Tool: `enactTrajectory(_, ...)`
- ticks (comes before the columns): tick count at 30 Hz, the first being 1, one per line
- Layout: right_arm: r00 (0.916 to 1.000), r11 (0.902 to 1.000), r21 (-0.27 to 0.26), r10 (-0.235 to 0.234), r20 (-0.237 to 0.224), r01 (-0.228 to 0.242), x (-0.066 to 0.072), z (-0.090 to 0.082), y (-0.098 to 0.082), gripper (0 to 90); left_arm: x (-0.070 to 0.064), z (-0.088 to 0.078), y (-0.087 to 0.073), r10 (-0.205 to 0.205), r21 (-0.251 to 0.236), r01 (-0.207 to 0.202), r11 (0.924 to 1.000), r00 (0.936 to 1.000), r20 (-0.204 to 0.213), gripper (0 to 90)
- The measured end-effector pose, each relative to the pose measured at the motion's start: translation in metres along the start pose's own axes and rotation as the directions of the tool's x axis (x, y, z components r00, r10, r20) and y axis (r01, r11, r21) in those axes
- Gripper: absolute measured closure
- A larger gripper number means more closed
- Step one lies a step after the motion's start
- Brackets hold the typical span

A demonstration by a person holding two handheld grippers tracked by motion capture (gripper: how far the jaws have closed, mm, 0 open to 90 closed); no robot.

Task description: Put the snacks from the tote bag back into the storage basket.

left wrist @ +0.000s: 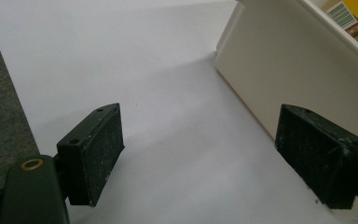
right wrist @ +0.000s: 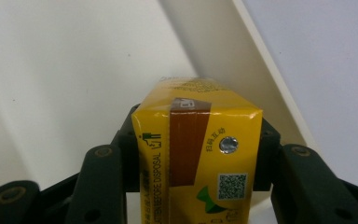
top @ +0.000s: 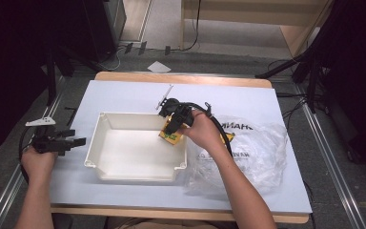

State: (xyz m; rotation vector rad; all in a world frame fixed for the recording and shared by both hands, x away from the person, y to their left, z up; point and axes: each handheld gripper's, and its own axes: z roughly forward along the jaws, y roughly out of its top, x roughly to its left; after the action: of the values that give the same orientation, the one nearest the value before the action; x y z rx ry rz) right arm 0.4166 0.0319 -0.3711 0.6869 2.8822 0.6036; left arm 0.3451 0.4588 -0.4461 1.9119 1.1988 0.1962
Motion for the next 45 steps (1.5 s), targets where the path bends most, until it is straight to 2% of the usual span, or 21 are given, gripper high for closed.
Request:
enactTrajectory(6,1.0000,0.9999,-0.013,0.005,0.002,-0.005,0.000,0.002,0.000,53.1,-0.001,0.000,0.000,-0.002,-0.003,0.002,1.0000,1.0000,0.002,16.3)
enactTrajectory(14,0.9983,0.9978,-0.034,0.058,0.006,-0.057,-0.003,0.005,-0.002,52.6,-0.001,0.001,0.000,0.001,0.001,-0.001,1.0000,1.0000,0.002,16.3)
enactTrajectory(28,0.9971,0.9947,-0.069,0.076,-0.007,-0.076,-0.005,0.011,-0.002,47.6,-0.001,0.001,0.001,0.004,0.004,-0.004,1.0000,1.0000,0.002,16.3)
enactTrajectory(29,0.9966,0.9942,-0.072,0.079,-0.021,-0.081,-0.005,0.012,-0.002,47.5,-0.001,0.001,0.001,0.004,0.005,-0.004,1.0000,1.0000,0.002,16.3)
enactTrajectory(32,0.9974,0.9950,-0.069,0.071,-0.010,-0.071,-0.005,0.013,-0.002,47.3,-0.001,0.001,0.001,0.004,0.004,-0.004,1.0000,1.0000,0.002,16.3)
enactTrajectory(37,0.9963,0.9927,-0.085,0.084,-0.020,-0.085,-0.006,0.005,-0.003,45.7,-0.001,0.001,0.001,0.004,0.003,-0.004,1.0000,1.0000,0.002,16.3)
enactTrajectory(45,0.9945,0.9864,-0.127,0.102,-0.025,-0.104,-0.006,-0.021,-0.009,45.0,-0.001,0.001,0.001,0.003,-0.003,-0.003,1.0000,1.0000,0.003,16.3)
